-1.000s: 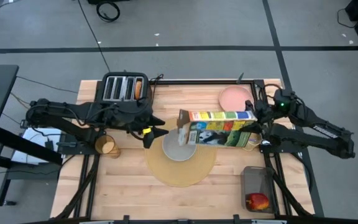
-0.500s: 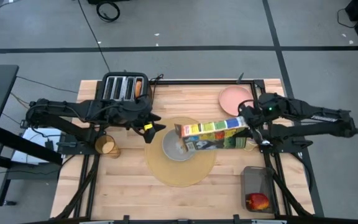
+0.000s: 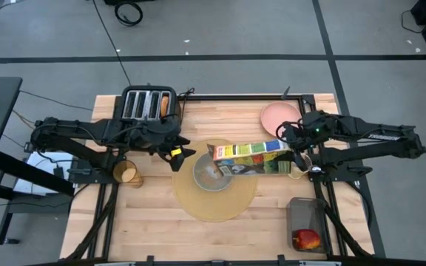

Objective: Arrange a breakfast setting
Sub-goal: Pour the cereal from the cereal box into the gray bowl

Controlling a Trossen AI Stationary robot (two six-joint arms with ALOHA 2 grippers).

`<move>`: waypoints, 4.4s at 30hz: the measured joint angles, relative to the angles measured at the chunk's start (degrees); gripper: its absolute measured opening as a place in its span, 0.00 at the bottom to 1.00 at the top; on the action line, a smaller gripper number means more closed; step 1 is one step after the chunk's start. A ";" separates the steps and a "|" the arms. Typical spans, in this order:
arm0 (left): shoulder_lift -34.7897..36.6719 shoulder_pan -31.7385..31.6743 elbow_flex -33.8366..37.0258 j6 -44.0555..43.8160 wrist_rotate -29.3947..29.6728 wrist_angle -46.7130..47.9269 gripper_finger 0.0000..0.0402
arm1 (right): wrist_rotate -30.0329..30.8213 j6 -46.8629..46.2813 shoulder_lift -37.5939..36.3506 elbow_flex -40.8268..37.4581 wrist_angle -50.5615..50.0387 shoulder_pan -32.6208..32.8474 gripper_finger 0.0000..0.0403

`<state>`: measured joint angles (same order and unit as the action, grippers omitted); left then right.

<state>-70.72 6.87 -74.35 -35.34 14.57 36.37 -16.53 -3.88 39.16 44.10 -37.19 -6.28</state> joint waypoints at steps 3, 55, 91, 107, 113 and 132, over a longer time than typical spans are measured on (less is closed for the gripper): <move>0.00 0.00 0.00 0.01 0.00 0.01 0.57 | 0.62 -0.39 0.00 0.02 0.26 -0.02 0.49; -0.04 4.02 0.00 -4.62 3.32 6.87 0.57 | 9.96 11.05 20.22 23.29 -18.00 6.60 0.45; -0.02 4.04 0.00 -6.11 3.32 6.43 0.57 | 6.29 13.38 22.62 29.31 -22.82 9.29 0.44; -0.02 4.04 -0.02 -6.03 3.23 4.32 0.57 | 10.78 15.89 29.71 29.26 -18.19 9.22 0.43; -0.02 4.04 -0.02 -6.00 3.13 4.37 0.57 | 10.91 15.98 29.62 29.22 -15.09 9.22 0.43; 0.45 4.04 -0.02 -5.86 3.12 5.27 0.57 | 9.83 12.33 24.17 29.20 -22.11 9.07 0.43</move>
<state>-70.27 10.92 -74.37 -41.20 17.68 41.64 -6.70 8.45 63.33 73.30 -59.30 2.79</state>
